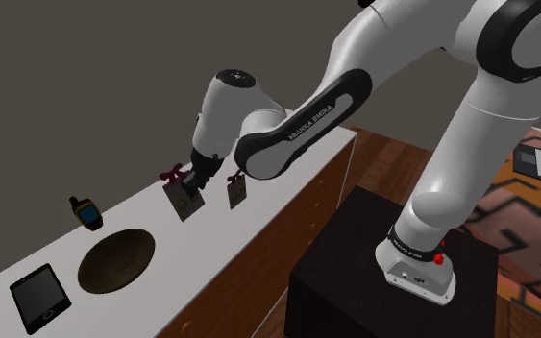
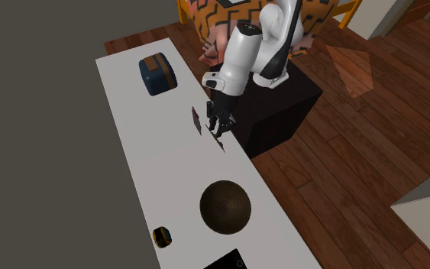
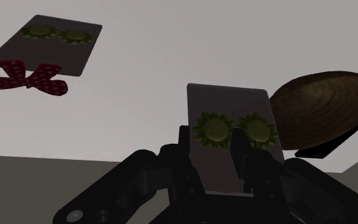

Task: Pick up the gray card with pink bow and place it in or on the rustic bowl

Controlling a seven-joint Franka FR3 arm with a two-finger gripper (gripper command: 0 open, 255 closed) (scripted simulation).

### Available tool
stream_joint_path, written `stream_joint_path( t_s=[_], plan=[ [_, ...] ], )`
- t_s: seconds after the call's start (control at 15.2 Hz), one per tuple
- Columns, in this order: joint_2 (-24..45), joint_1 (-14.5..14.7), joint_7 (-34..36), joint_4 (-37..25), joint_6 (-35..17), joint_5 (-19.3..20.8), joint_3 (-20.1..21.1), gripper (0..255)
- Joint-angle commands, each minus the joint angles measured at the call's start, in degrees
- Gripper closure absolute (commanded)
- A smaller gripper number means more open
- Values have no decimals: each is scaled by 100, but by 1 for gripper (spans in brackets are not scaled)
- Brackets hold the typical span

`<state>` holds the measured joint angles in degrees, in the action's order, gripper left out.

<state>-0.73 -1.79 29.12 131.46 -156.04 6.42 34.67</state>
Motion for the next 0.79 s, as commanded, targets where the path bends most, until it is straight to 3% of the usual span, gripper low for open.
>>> stream_joint_path(
  t_s=[0.0,0.13,0.4,0.73],
  plan=[
    [-103,11,-118,-85,167,-164,3,255],
    [-191,21,-209,-142,294,-284,-7,255],
    [666,211,911,-1058,602,896,161,255],
    [1741,909,1848,-2377,1182,1938,-10,255]
  ],
)
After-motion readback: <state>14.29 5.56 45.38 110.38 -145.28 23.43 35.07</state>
